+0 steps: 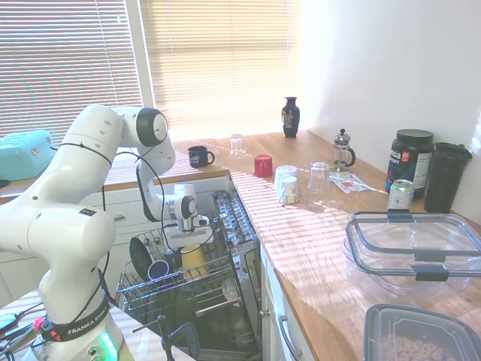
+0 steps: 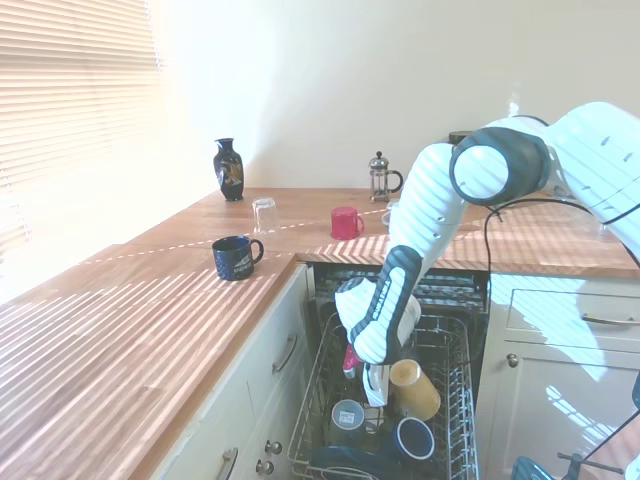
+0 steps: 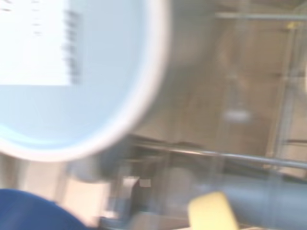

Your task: Take a mug cup out of the rack

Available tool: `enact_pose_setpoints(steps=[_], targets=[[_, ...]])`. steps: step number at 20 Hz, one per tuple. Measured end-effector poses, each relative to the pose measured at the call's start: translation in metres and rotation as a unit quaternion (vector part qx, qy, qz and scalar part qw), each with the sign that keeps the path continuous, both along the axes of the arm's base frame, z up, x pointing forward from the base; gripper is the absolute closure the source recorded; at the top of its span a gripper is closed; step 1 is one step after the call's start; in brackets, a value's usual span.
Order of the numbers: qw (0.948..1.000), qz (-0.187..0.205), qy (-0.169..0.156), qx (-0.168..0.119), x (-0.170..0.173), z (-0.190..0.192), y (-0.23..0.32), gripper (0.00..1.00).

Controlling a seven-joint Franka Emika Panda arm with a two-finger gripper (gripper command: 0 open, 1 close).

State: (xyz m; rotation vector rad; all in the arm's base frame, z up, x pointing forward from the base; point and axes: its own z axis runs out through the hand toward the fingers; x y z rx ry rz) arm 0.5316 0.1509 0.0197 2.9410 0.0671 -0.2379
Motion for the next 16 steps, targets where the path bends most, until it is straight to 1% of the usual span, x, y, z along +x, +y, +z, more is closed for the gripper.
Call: enact_pose_setpoints(steps=[2, 7, 11, 16], targets=[[1.0000, 0.003, -0.007, -0.005, 0.0031, 0.0034, -0.0025, 1.00], [0.9999, 0.008, -0.007, -0.012, 0.0023, 0.0039, -0.0023, 1.00], [0.9998, -0.003, -0.009, -0.018, 0.0023, 0.0041, -0.0039, 1.00], [0.9990, -0.012, -0.015, -0.040, 0.0008, 0.0094, 0.0040, 1.00]])
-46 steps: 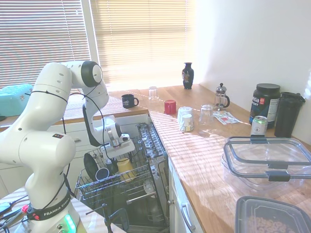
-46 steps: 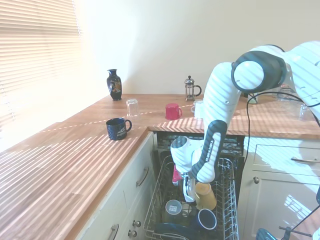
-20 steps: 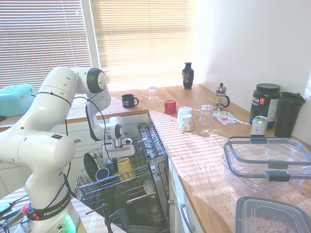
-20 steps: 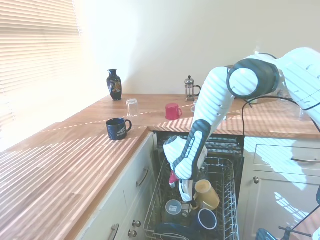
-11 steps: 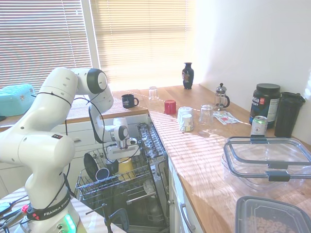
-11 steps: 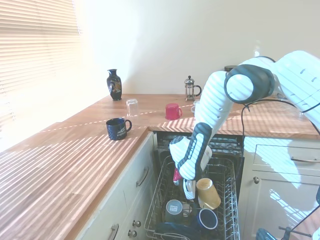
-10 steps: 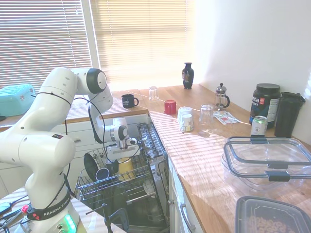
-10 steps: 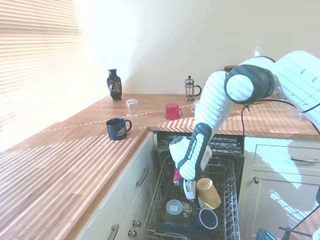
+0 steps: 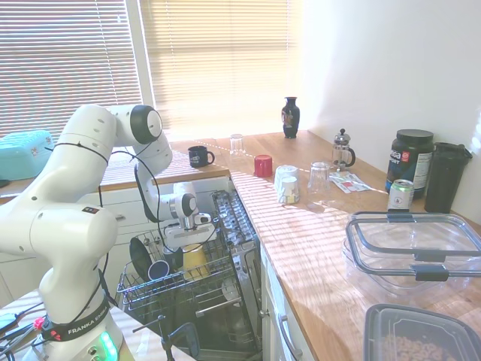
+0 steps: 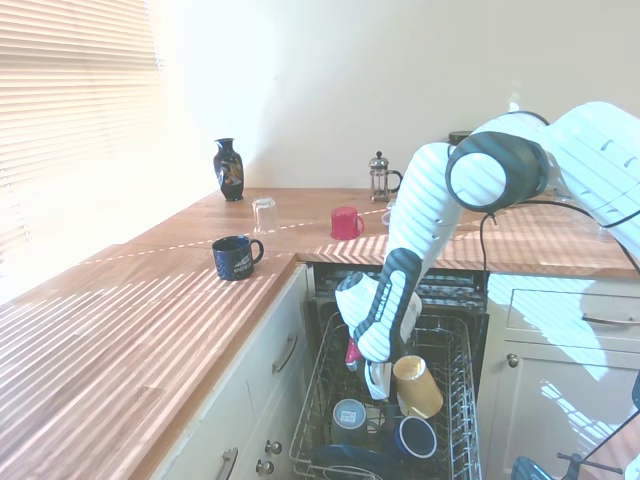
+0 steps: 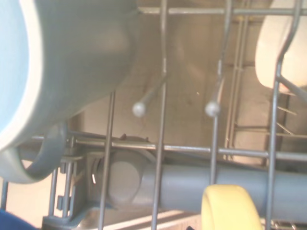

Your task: Take a mug cup out of the rack

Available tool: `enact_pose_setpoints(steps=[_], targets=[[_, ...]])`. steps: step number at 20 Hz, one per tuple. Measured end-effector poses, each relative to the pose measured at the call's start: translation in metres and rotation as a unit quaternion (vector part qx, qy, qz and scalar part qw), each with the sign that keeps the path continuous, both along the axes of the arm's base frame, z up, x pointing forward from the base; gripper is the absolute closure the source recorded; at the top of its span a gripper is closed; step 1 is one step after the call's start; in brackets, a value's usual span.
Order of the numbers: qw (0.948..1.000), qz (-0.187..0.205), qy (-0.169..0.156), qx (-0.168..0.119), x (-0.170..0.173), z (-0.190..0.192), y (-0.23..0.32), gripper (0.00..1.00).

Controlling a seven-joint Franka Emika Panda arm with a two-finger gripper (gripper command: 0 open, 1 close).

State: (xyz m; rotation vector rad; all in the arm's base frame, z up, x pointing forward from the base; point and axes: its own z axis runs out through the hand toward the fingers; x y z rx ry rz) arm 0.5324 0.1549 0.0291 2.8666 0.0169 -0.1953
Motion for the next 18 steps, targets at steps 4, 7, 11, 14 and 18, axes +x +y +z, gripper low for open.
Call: enact_pose_setpoints(steps=[4, 7, 11, 14, 18], targets=[[0.9998, -0.006, 0.000, -0.017, -0.002, 0.026, 0.009, 1.00], [0.9997, -0.014, 0.003, -0.022, 0.001, 0.051, 0.015, 1.00], [0.9992, -0.021, 0.003, -0.033, 0.002, 0.082, 0.017, 1.00], [0.9987, -0.025, 0.006, -0.044, -0.002, 0.092, 0.017, 1.00], [0.9982, -0.025, 0.005, -0.053, -0.004, 0.098, 0.021, 1.00]])
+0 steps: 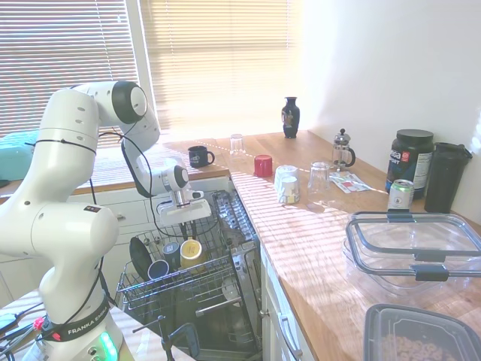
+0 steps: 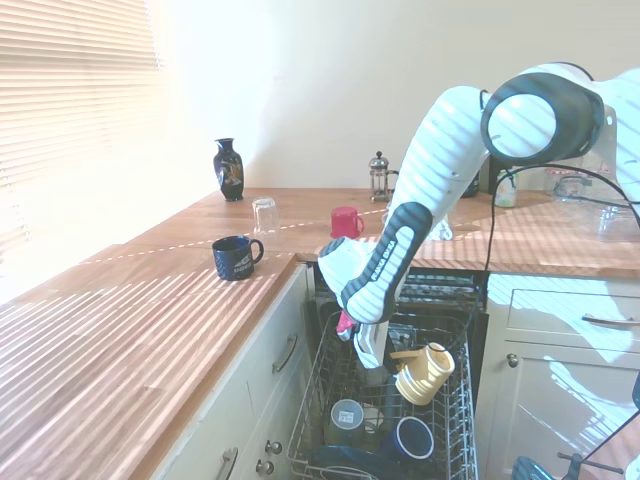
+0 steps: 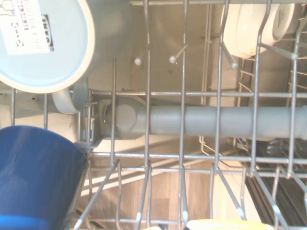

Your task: Take a mug cup out of the rack

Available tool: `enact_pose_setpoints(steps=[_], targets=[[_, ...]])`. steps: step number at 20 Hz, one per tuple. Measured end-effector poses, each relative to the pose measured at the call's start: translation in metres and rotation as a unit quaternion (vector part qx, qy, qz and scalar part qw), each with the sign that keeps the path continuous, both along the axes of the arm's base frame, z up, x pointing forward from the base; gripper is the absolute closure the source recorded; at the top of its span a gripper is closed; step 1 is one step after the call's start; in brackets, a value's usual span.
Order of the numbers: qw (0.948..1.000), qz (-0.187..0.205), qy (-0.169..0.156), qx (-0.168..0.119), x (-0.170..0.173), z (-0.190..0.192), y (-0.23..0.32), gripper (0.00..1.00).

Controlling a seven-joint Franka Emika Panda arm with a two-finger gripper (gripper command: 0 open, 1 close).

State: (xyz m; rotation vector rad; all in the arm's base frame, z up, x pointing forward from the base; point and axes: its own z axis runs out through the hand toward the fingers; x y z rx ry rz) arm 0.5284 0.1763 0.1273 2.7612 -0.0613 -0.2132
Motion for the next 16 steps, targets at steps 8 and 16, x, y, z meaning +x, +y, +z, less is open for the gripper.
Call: enact_pose_setpoints(steps=[8, 16], targets=[[0.9983, 0.020, 0.011, -0.054, -0.007, 0.018, 0.029, 1.00], [0.9949, 0.031, 0.008, -0.096, 0.006, 0.070, 0.051, 1.00]])
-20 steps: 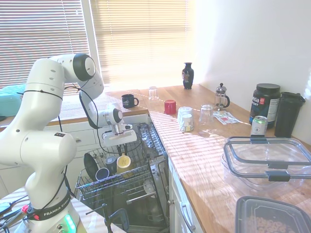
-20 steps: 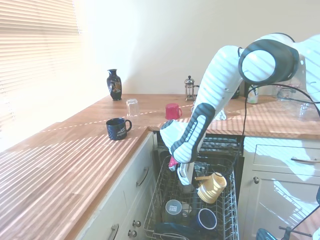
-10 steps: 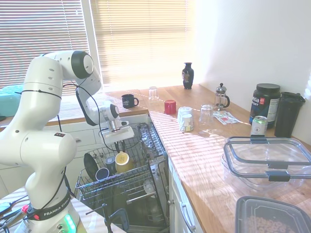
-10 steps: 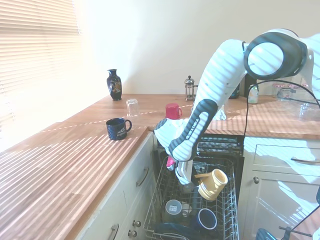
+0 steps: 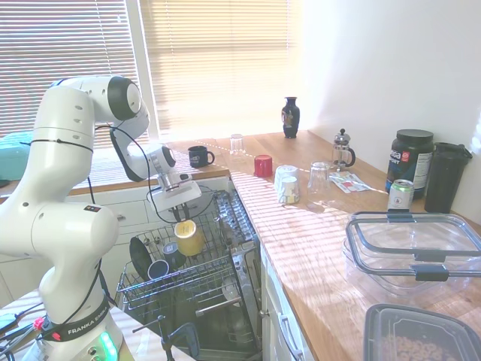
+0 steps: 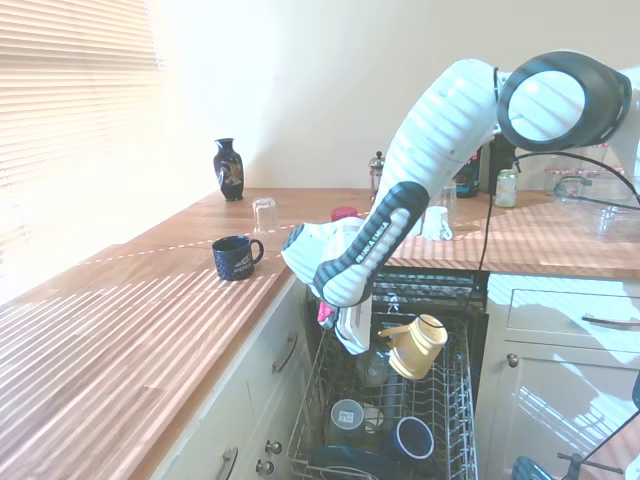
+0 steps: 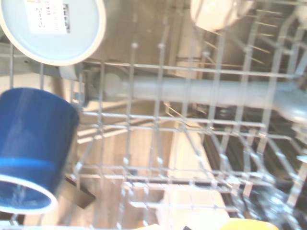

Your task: Take a mug cup out of the rack

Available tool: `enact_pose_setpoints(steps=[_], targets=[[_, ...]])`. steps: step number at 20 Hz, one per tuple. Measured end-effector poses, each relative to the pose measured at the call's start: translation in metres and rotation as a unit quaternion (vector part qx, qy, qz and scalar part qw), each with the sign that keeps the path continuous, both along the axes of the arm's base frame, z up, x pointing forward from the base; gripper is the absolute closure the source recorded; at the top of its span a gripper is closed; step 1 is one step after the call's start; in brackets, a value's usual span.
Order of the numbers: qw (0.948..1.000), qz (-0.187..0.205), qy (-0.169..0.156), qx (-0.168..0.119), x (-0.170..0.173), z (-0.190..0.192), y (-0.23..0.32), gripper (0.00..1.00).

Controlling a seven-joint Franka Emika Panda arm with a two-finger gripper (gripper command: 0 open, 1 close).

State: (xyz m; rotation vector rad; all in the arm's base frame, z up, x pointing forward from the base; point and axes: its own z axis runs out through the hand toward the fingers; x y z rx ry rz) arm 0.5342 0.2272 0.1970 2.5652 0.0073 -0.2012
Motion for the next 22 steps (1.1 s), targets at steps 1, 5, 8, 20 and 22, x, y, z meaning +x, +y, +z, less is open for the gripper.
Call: enact_pose_setpoints(steps=[1, 5, 8, 20, 22], targets=[[1.0000, 0.000, -0.001, -0.004, 0.001, 0.007, 0.000, 1.00], [0.9998, -0.002, -0.006, -0.021, 0.006, 0.036, -0.008, 1.00], [0.9993, -0.004, -0.008, -0.035, 0.013, 0.057, -0.025, 1.00], [0.9969, 0.000, -0.011, -0.077, 0.055, 0.126, -0.071, 1.00], [0.9967, 0.002, -0.011, -0.081, 0.064, 0.135, -0.079, 1.00]])
